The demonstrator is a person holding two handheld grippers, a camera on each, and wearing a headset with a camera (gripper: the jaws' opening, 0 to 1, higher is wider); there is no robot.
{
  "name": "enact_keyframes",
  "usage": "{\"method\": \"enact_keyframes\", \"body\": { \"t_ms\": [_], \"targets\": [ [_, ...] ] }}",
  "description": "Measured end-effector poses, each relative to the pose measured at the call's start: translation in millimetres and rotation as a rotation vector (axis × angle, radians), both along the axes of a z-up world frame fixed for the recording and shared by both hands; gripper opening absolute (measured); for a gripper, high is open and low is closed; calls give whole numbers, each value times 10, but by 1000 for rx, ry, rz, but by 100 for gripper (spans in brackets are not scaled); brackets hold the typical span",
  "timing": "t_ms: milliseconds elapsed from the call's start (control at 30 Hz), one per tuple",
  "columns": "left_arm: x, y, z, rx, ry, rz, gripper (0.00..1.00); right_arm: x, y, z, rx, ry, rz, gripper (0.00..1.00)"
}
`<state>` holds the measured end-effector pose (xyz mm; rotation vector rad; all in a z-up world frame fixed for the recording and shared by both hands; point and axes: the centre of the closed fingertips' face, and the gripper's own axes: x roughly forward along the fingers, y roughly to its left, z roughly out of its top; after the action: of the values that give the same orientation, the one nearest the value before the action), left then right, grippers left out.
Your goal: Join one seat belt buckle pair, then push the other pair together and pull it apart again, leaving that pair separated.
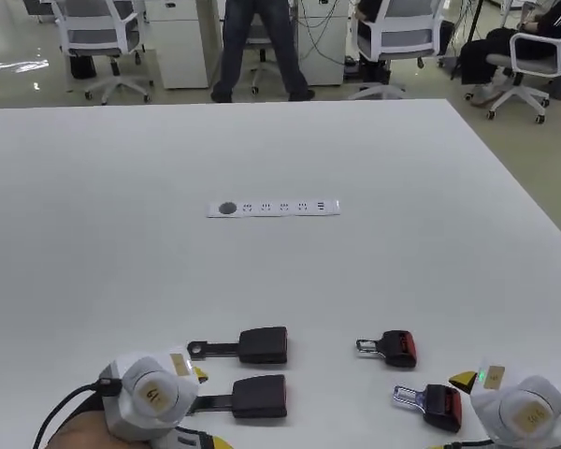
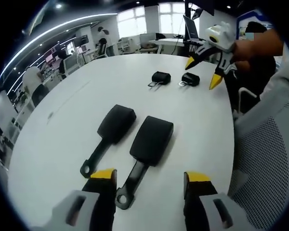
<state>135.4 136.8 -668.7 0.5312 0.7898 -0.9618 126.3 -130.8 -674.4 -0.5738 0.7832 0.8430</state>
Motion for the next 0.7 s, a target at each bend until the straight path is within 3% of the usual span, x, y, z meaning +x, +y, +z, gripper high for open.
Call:
{"method": "enact_keyframes", "body": {
  "t_ms": [300,633,700],
  "targets": [
    [135,-119,-33,8,18,-64,51,91,-75,-71,-19,29,29,57],
    [182,-222,-98,40,71,-120,45,144,-113,-161,-48,60,72,50],
    [198,-243,-117,47,66,-144,43,134,-109,-188,-54,72,80,49]
  ]
}}
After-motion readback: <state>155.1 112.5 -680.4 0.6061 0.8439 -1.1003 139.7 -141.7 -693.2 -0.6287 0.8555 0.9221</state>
